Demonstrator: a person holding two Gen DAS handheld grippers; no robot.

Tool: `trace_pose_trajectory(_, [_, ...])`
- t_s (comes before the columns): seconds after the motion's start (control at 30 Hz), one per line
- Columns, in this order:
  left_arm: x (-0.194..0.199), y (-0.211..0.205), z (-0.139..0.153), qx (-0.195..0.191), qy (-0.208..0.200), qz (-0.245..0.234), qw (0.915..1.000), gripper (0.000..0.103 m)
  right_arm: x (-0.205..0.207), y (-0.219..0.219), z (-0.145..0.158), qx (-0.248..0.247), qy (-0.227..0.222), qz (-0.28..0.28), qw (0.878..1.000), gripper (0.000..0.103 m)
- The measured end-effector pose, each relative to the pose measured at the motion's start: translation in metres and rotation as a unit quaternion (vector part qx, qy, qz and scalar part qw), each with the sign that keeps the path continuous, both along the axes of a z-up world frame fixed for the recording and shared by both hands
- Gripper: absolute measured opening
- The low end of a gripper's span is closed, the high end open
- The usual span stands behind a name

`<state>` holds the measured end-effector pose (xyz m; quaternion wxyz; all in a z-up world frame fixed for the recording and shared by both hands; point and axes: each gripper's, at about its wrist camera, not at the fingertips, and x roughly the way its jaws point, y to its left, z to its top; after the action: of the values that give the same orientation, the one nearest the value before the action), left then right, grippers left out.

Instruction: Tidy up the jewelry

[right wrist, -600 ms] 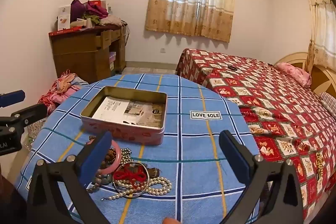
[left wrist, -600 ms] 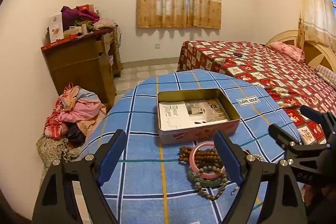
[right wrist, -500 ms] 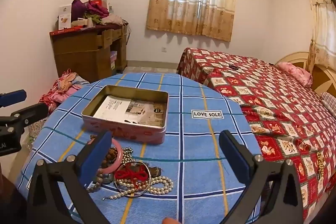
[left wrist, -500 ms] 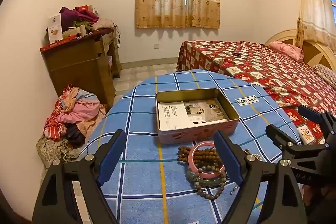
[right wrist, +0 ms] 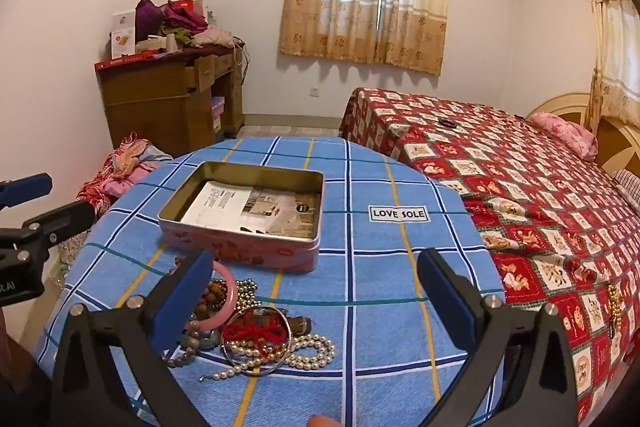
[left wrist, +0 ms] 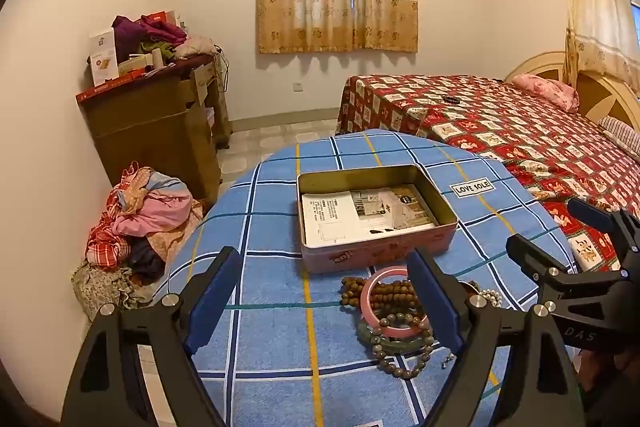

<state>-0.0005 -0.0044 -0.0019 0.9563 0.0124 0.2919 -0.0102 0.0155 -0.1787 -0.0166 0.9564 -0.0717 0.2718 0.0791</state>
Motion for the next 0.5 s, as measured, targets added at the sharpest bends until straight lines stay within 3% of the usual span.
trace_pose_trajectory(0.5, [-0.0007,0.0021,0.0001,0.003,0.001,0.001,1.0,0.086,-0.0004,0.0007,-0.0012,0.001,-0.001,-0.001,1.0,0.103])
